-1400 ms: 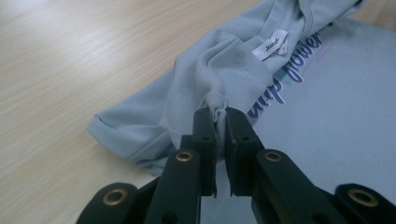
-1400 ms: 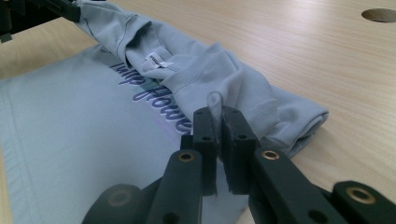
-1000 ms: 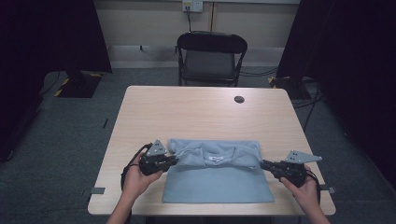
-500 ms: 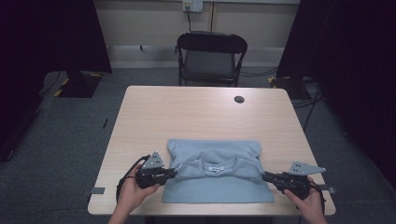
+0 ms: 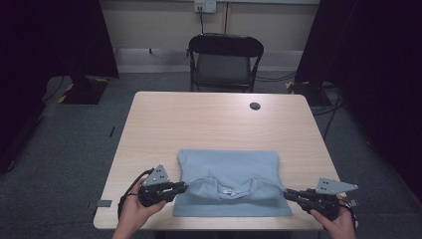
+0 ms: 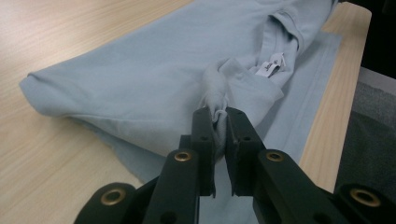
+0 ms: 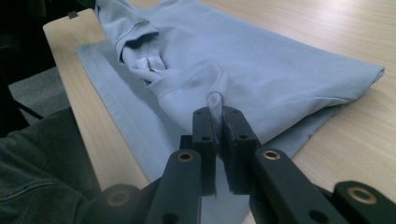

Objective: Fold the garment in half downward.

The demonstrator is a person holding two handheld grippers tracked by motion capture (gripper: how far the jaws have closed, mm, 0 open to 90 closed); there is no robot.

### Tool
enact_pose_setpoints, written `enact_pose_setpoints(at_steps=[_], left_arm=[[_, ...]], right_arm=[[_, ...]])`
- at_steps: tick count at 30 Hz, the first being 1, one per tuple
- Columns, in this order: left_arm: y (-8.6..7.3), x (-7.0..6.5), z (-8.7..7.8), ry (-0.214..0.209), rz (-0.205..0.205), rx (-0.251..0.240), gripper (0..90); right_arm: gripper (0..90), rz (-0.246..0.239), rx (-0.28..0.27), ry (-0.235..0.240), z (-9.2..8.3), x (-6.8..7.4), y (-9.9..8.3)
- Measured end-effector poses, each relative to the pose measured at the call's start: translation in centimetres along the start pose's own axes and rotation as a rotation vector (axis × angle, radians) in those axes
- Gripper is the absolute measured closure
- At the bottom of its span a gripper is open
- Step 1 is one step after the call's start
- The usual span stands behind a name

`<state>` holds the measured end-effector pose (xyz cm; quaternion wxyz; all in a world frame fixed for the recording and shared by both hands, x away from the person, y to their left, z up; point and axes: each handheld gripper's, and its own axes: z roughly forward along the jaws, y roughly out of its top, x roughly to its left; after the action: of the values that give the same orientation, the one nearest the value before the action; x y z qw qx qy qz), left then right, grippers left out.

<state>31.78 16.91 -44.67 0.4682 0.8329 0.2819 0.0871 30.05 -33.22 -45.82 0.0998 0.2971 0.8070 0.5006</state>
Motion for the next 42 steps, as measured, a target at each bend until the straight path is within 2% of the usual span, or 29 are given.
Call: enact_pose_setpoints(at_steps=[6, 9, 10, 12, 13, 15, 16, 19, 22, 25, 28, 30, 36, 42], left_arm=[[-1.0, -0.3, 0.1, -0.019, -0.014, 0.025, 81.9], [-1.2, -0.5, 0.1, -0.023, -0.024, 0.025, 73.6], [-1.2, -0.5, 0.1, -0.017, -0.012, 0.009, 66.7], [-1.0, -0.3, 0.1, 0.017, -0.015, -0.017, 50.4], [-0.8, -0.1, 0.2, 0.035, -0.013, -0.018, 42.7], [-0.4, 0.3, 0.6, 0.061, -0.009, -0.018, 34.3], [-0.1, 0.5, 1.0, 0.060, -0.002, -0.014, 31.6], [0.3, 1.1, 2.5, 0.064, -0.004, -0.003, 27.6], [0.4, 1.7, 4.2, 0.054, -0.009, 0.027, 26.8], [-0.1, 2.5, 5.6, 0.075, -0.015, 0.082, 26.7], [-0.6, 2.9, 6.4, 0.079, -0.030, 0.113, 27.0], [-0.7, 3.0, 6.6, 0.088, -0.016, 0.125, 27.9], [-0.4, 3.7, 7.2, 0.113, 0.012, 0.136, 29.9], [0.4, 5.7, 8.2, 0.137, 0.014, 0.130, 30.7]], right_arm=[[83.6, 0.013, 0.017, 0.015, -0.5, 0.2, -0.7], [80.9, 0.021, 0.022, 0.021, -0.5, 0.4, -1.2], [76.0, 0.024, 0.015, 0.025, -0.6, 0.4, -1.2], [61.4, 0.049, -0.010, 0.020, -0.7, 0.4, -1.1], [59.9, 0.053, -0.017, 0.016, -0.7, 0.3, -0.9], [48.8, 0.043, -0.014, -0.006, -0.5, 0.2, -0.5], [42.7, 0.042, -0.001, -0.022, -0.2, 0.1, -0.2], [37.1, 0.029, 0.029, -0.025, 1.2, -0.2, 0.4], [33.8, 0.018, 0.073, -0.028, 3.0, -0.7, 0.6], [32.6, 0.028, 0.120, -0.032, 4.7, -1.4, 0.7], [31.1, 0.038, 0.156, -0.043, 6.0, -2.0, 0.5], [30.8, 0.033, 0.183, -0.055, 6.7, -2.2, 0.4], [31.9, 0.015, 0.207, -0.068, 7.8, -2.6, 1.0], [33.1, 0.032, 0.197, -0.077, 9.3, -4.0, 1.7]])
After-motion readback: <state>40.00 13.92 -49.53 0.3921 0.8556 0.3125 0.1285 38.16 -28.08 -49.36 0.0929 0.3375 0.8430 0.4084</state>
